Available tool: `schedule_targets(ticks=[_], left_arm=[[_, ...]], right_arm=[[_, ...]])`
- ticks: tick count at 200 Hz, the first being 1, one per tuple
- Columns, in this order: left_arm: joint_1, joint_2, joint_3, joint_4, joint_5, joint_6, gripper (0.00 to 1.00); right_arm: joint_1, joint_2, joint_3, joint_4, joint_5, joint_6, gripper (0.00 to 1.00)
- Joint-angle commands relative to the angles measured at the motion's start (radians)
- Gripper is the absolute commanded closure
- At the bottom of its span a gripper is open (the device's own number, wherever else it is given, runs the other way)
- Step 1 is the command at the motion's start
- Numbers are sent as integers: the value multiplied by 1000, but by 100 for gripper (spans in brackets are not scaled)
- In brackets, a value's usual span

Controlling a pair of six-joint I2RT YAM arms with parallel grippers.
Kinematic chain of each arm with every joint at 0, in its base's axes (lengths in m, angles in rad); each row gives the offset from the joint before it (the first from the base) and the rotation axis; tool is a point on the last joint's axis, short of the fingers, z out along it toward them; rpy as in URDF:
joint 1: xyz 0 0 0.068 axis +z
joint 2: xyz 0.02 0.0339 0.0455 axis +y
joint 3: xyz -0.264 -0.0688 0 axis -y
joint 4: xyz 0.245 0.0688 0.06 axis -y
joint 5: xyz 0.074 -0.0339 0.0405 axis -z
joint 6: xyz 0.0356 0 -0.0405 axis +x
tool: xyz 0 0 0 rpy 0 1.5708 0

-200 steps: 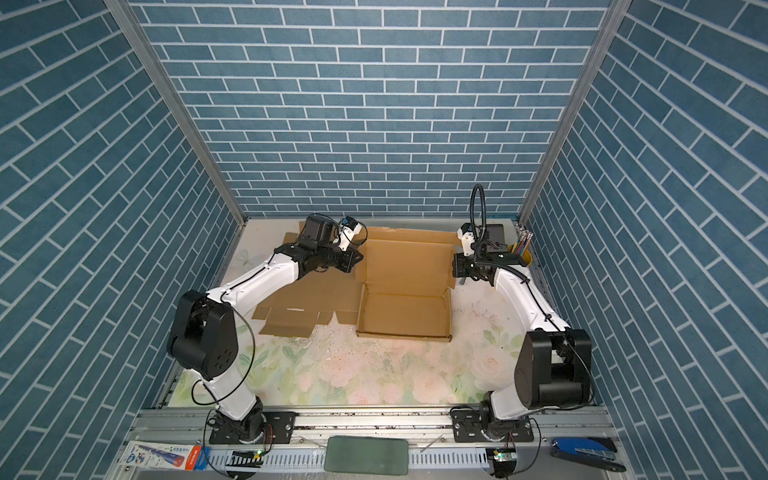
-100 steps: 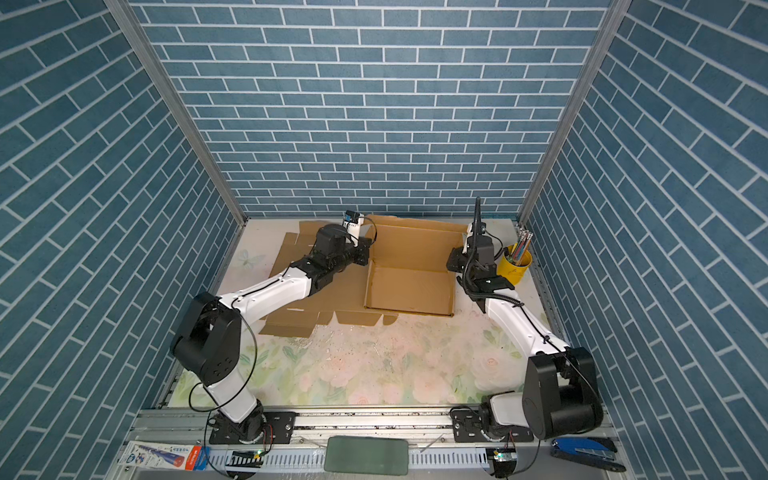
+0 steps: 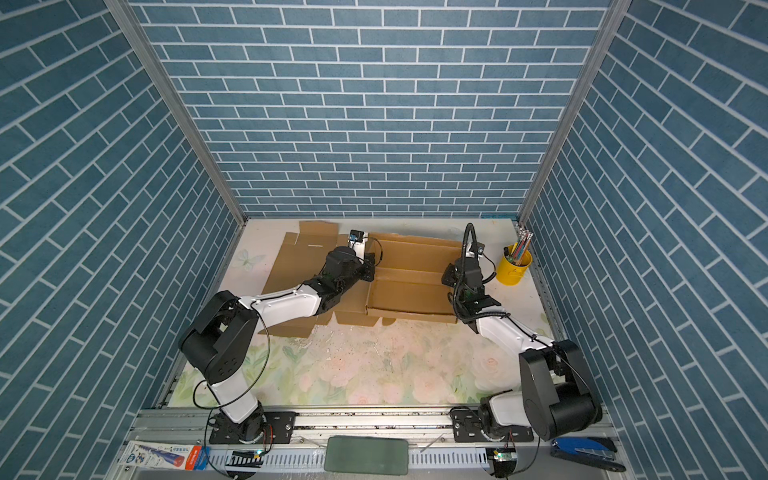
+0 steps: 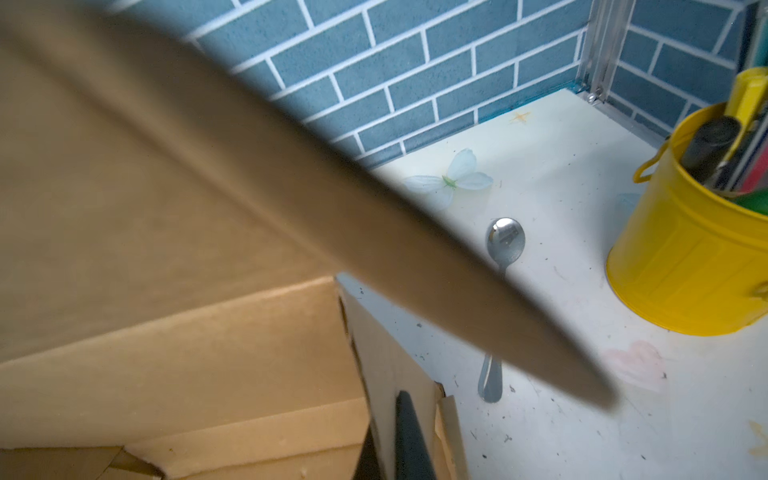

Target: Fold the paper box

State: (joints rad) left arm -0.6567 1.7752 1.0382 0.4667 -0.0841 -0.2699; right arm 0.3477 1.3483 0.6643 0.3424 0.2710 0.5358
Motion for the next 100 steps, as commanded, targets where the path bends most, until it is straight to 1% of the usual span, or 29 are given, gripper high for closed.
schedule_targets(ticks=[1, 37, 63, 100], left_arm=[[-44, 23, -42, 5, 22, -24, 100], [-82, 29, -74, 24, 12, -20, 100], [-92, 25, -109, 36, 18, -5, 100], [-93, 13, -167, 64, 53, 12, 100]], right_arm=[[40, -27, -56, 8, 26, 78, 100], [65, -44, -110, 37, 73, 96, 100], [79, -60, -149, 59, 103, 105, 100], [82, -75, -195, 76, 96, 130, 100]])
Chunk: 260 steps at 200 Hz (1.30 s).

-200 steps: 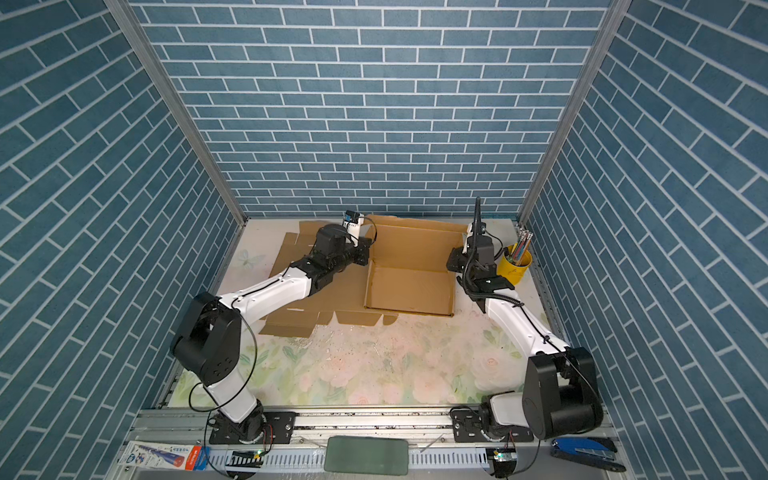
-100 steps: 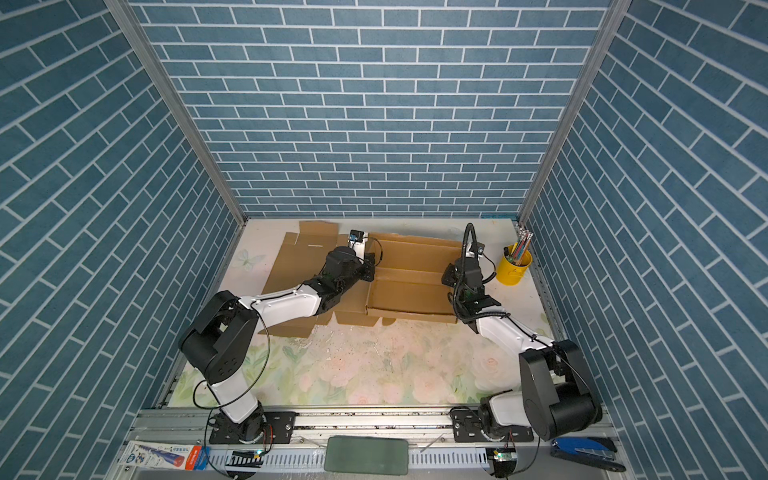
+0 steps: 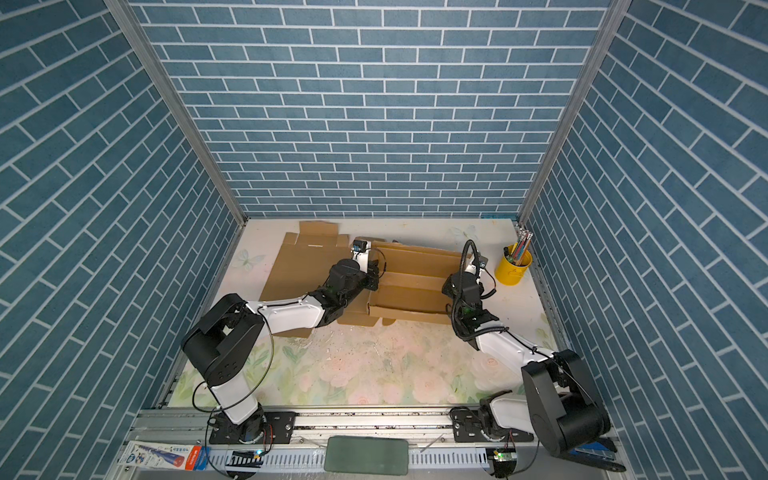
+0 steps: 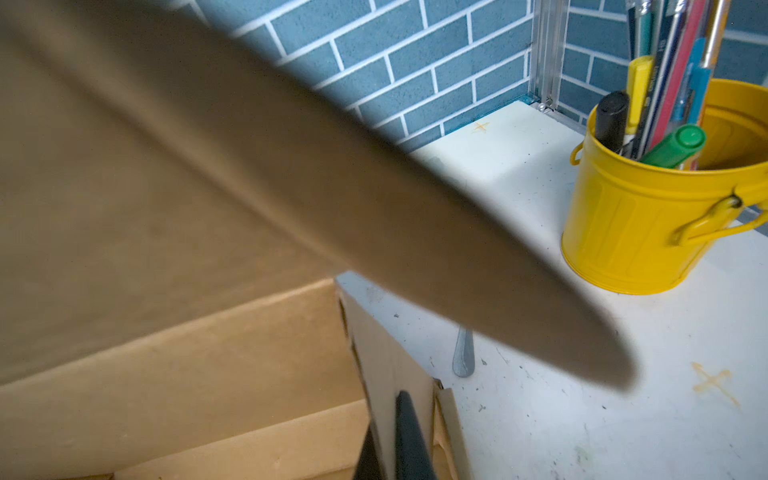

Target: Fold the paper box

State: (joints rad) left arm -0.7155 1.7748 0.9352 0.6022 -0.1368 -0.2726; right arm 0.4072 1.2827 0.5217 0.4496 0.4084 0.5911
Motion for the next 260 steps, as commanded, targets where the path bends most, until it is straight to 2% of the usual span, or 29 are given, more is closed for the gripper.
schedule_targets(ticks=[1, 39, 53, 86, 123, 159, 204, 238, 260], left_arm=[[-35, 13, -67, -69, 107, 16, 100], [-38, -13, -139, 6, 108, 57, 100], [-38, -30, -167, 33, 76, 83, 100], [-38, -60, -211, 68, -2, 148, 100], [-38, -66, -232, 85, -41, 185, 100], [-38, -62, -260, 117, -56, 227, 100], [-38, -55, -293, 179, -59, 291, 100], [-38, -42, -303, 207, -60, 305, 100], [-38, -37, -308, 219, -62, 313, 100]], right_arm=[[22, -10, -52, -32, -42, 75, 100], [22, -63, -49, -105, -87, 55, 100], [20, -100, -33, -186, -117, 22, 100], [-6, -203, 40, -442, -254, -99, 76], [-40, -314, 143, -759, -427, -264, 56], [-42, -394, 276, -1034, -489, -374, 44], [-42, -332, 561, -1312, -588, -520, 37], [-36, -178, 823, -1515, -621, -655, 30], [-19, -75, 916, -1567, -646, -728, 28]])
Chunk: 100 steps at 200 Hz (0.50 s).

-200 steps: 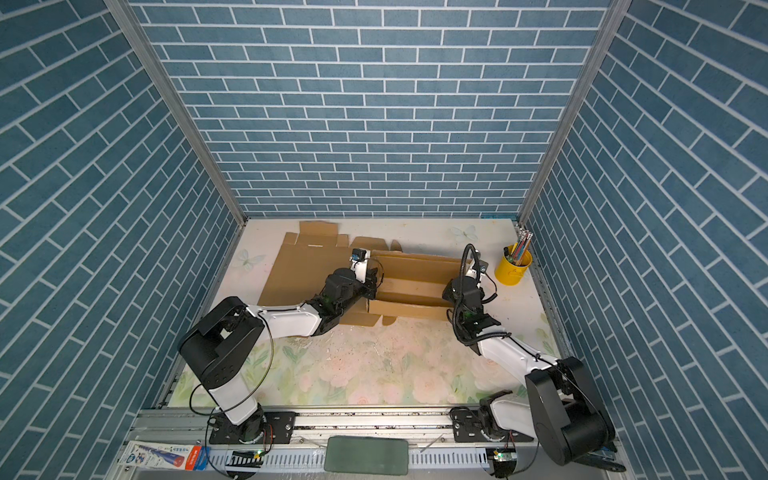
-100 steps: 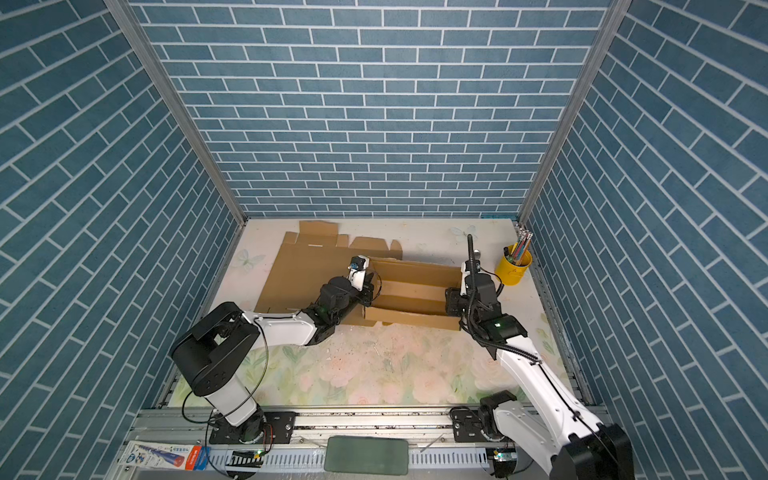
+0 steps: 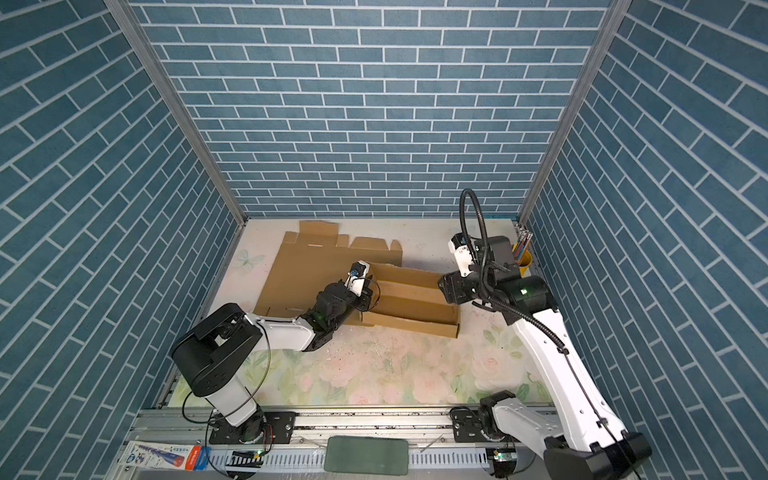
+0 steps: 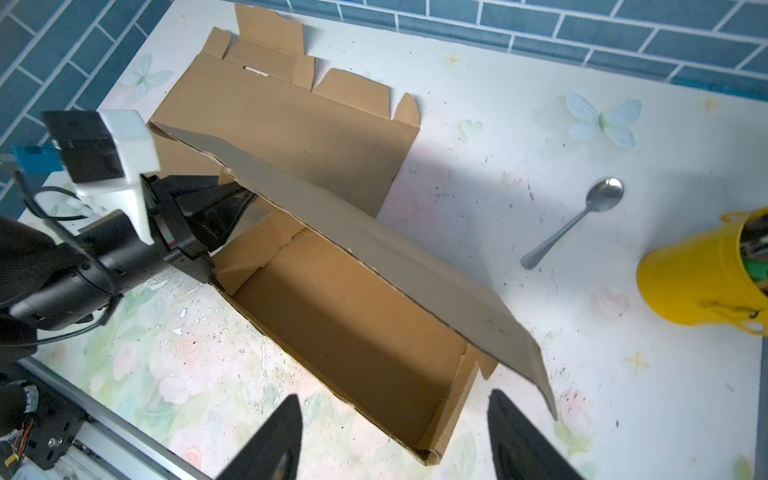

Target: Fold the paper box

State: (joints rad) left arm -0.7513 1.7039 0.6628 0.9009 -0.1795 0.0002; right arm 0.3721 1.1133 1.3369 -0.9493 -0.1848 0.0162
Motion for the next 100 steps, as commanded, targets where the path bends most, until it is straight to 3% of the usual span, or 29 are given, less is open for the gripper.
schedule_targets(ticks=[1, 67, 100], left_arm=[[-2, 33, -37, -80, -19, 41, 100], [-1, 37, -47, -63, -16, 46, 100], [-2, 40, -54, -53, -17, 49, 100]], right_arm=[[18, 100, 104, -171, -53, -157, 27], [123, 451, 372, -172, 30, -327, 27], [161, 575, 454, -205, 51, -392, 35]])
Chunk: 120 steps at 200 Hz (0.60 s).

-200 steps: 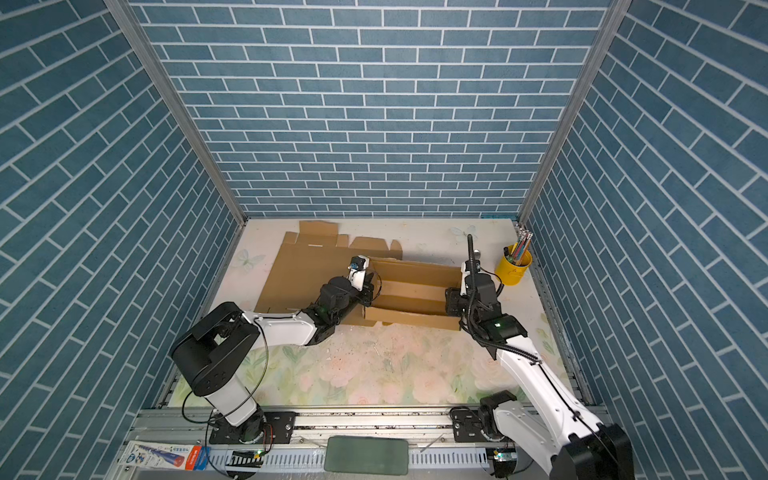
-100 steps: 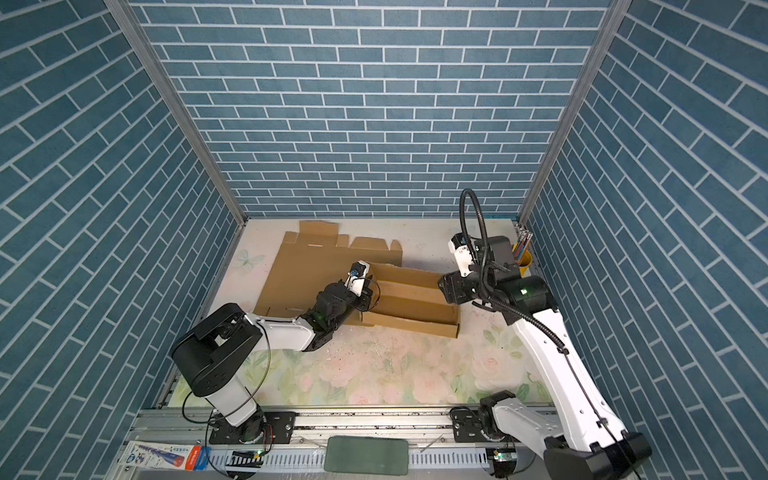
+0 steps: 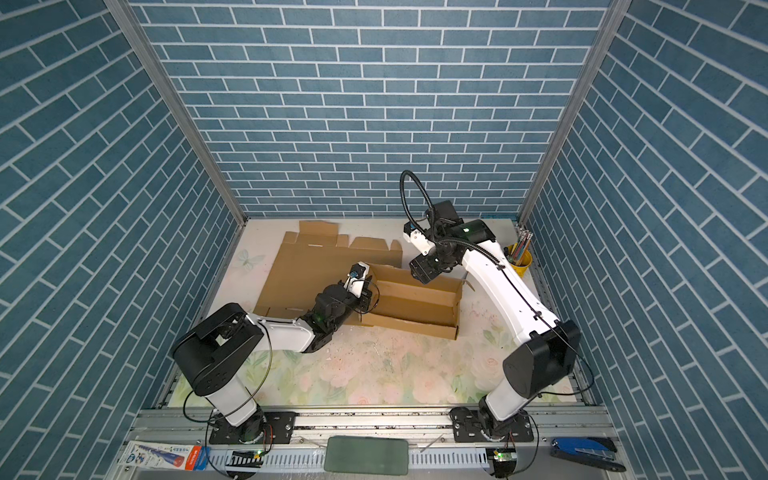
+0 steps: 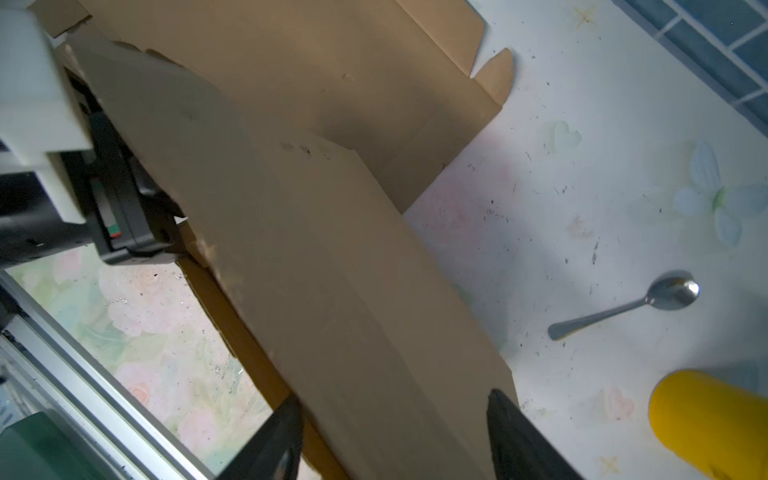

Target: Fold the paper box

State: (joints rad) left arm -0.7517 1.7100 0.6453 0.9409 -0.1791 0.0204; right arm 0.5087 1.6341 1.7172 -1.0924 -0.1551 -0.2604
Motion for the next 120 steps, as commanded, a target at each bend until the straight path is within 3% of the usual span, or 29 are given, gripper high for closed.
schedule_targets(ticks=[1, 37, 63, 120], left_arm=[[-1, 33, -36, -93, -17, 29, 100], [-1, 33, -29, -102, -17, 33, 100], [-1, 27, -29, -103, -23, 34, 100], [-1, -31, -53, -133, -71, 17, 96]], right_arm=[[25, 57, 75, -61, 21, -117, 36], [43, 92, 87, -70, -42, -155, 51], [43, 76, 48, -76, -78, -179, 71], [49, -7, -122, 27, -96, -147, 81]])
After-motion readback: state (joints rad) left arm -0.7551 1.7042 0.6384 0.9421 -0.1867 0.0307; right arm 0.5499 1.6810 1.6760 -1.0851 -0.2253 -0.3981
